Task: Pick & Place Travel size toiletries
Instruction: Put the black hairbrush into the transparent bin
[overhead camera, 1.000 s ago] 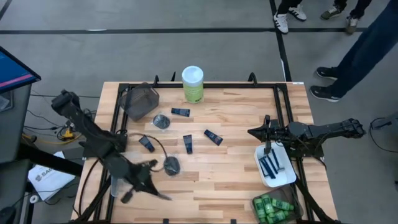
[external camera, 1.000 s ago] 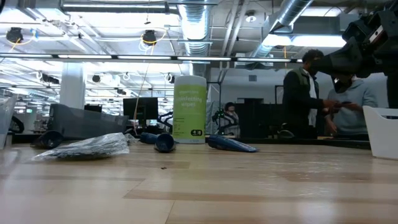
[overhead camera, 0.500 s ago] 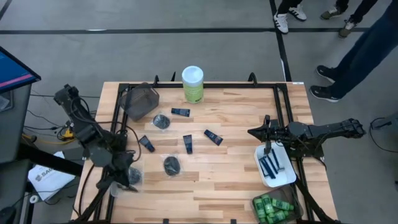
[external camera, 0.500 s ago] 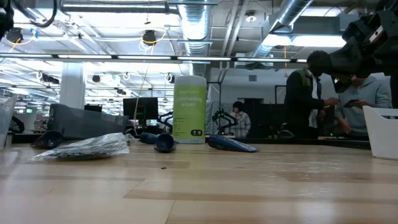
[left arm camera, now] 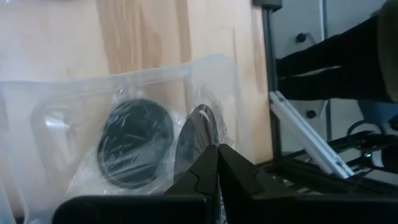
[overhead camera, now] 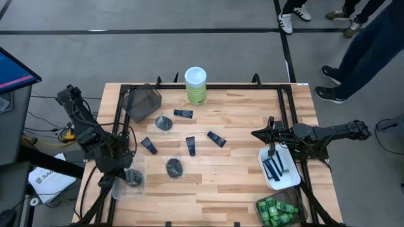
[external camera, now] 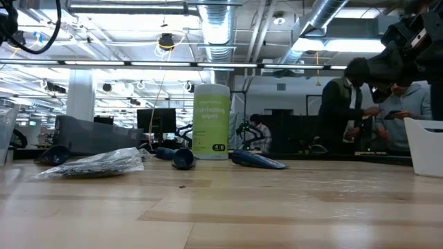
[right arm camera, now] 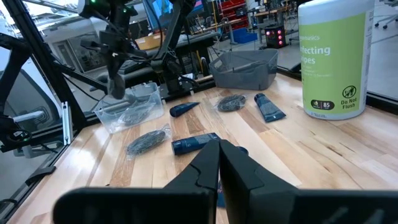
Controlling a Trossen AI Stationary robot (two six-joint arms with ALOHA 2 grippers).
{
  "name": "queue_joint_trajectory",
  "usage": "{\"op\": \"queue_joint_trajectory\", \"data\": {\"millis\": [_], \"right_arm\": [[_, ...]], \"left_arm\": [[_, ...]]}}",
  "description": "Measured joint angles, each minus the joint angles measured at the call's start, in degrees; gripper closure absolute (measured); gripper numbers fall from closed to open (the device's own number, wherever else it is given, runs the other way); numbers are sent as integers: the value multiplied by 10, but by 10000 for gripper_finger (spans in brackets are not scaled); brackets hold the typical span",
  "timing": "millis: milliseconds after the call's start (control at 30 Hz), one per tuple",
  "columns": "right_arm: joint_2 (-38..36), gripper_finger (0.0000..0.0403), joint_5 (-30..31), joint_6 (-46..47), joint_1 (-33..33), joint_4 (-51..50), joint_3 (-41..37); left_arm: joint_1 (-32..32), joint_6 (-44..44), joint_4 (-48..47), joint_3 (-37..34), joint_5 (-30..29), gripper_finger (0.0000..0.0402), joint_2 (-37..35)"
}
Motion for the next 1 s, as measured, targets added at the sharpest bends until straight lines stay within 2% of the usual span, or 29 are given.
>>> {"op": "queue_joint_trajectory", "data": {"millis": [233, 333, 467, 700, 833, 933, 1000], "right_arm": [[0, 398, 0, 0, 0, 0, 0], [0, 398, 0, 0, 0, 0, 0], [0, 398, 0, 0, 0, 0, 0], [0, 398, 0, 0, 0, 0, 0], [0, 398, 0, 0, 0, 0, 0], [0, 398, 0, 0, 0, 0, 0], [0, 398, 0, 0, 0, 0, 0]], "left_arm": [[0, 6, -10, 0, -17, 400, 0], [0, 4, -11, 0, -39, 386, 1], [0, 8, -13, 0, -41, 342, 2], [0, 16, -11, 0, -53, 235, 4], [5, 1, 50, 0, -157, 200, 18], [22, 53, 145, 0, -255, 196, 42], [44, 101, 206, 0, -296, 197, 65]]}}
